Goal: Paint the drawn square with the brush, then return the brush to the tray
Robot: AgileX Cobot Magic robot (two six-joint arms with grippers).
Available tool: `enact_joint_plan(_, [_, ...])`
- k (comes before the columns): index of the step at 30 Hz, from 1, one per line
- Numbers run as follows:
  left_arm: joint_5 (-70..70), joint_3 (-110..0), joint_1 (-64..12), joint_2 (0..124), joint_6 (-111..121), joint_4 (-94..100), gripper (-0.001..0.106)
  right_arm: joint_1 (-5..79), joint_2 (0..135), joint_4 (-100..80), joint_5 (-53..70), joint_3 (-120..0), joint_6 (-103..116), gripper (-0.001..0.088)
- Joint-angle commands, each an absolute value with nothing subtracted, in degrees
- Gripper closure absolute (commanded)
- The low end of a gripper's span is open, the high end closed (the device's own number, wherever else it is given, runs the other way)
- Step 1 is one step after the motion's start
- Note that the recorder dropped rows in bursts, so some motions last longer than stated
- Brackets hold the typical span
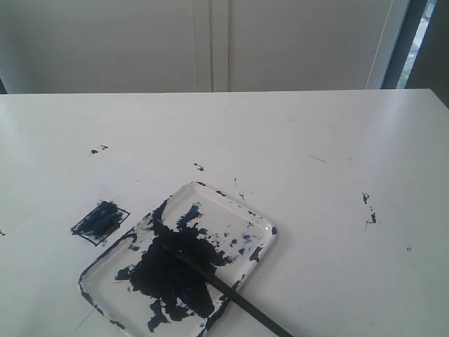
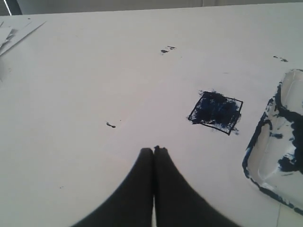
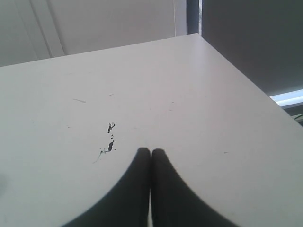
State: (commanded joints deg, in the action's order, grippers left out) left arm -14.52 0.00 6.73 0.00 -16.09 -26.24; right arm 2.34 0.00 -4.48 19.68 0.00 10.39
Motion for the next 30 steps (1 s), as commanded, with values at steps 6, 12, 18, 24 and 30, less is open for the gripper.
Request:
enact_joint_plan(6, [-14.5,0.0,6.7,0.0,-16.5,-26.2,0.105,2.3,0.0,-4.5,21.9,0.0,-11.9,0.0868])
enact_joint_plan(12, [-14.5,0.0,6.7,0.0,-16.5,-26.2,0.105,2.3,0.0,-3.8,22.0,0.0,-7.4,0.0868])
enact_joint_plan(18, [-13.5,0.0,6.7,0.0,-16.5,-26.2,0.105,2.3,0.0,-3.8,21.9,0.0,-7.4,0.0868])
enact_joint_plan(24, [-13.4,0.0,6.7,0.0,-16.5,-26.4,0.105,2.3,0.0,-3.8,21.9,0.0,-7.4,0.0868])
enact_joint_plan(30, [-13.4,0.0,6.7,0.0,-16.5,-26.4,0.105,2.3,0.0,-3.8,21.9,0.0,-7.4,0.0868])
